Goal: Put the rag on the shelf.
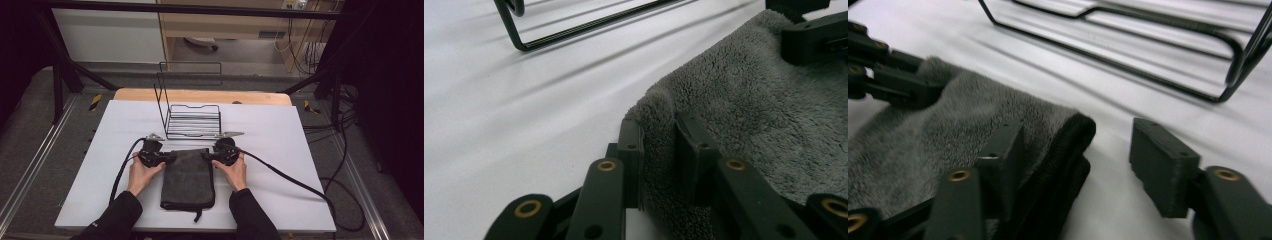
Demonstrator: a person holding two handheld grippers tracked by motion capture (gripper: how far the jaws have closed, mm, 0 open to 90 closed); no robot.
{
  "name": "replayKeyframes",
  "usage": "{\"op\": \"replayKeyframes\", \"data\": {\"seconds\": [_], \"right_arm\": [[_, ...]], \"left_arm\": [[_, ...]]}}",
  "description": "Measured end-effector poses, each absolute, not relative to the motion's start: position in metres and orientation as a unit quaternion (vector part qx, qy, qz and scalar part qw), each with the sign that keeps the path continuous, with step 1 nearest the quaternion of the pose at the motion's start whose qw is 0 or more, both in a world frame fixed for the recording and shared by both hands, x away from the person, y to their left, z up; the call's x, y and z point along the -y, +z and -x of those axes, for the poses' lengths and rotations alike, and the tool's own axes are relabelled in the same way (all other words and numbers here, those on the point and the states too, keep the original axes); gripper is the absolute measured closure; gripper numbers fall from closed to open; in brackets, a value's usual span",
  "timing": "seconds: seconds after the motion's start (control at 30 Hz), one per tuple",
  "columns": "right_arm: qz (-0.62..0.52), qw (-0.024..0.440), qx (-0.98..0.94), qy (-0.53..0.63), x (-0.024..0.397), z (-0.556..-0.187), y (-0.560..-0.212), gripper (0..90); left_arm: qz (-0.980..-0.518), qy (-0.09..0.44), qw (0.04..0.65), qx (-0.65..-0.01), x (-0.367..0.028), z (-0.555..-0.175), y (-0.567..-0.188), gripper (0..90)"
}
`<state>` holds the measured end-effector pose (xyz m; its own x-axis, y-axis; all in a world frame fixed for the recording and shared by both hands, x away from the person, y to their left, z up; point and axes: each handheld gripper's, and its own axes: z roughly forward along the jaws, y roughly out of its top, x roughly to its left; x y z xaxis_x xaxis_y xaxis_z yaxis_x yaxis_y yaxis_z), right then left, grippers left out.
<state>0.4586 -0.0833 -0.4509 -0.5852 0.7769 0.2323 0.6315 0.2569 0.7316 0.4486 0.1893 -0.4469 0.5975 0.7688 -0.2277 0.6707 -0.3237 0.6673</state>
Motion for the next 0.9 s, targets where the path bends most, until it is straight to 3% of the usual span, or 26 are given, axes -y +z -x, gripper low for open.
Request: {"op": "replayKeyframes", "data": {"seconds": [0.2, 0.6, 0.9], "right_arm": [[-0.450, 0.059, -0.792, 0.410, 0.0824, -0.4574, -0.4525, 56.2], [-0.455, 0.011, -0.790, 0.410, 0.0827, -0.4601, -0.4530, 74.6], [-0.459, -0.003, -0.788, 0.410, 0.0847, -0.4623, -0.4500, 79.5]], "left_arm": [[-0.811, 0.066, 0.377, -0.443, -0.1895, -0.4484, -0.4472, 73.3], [-0.811, 0.069, 0.381, -0.439, -0.1904, -0.4480, -0.4482, 72.4], [-0.802, 0.048, 0.391, -0.449, -0.1944, -0.4498, -0.4475, 77.0]]}}
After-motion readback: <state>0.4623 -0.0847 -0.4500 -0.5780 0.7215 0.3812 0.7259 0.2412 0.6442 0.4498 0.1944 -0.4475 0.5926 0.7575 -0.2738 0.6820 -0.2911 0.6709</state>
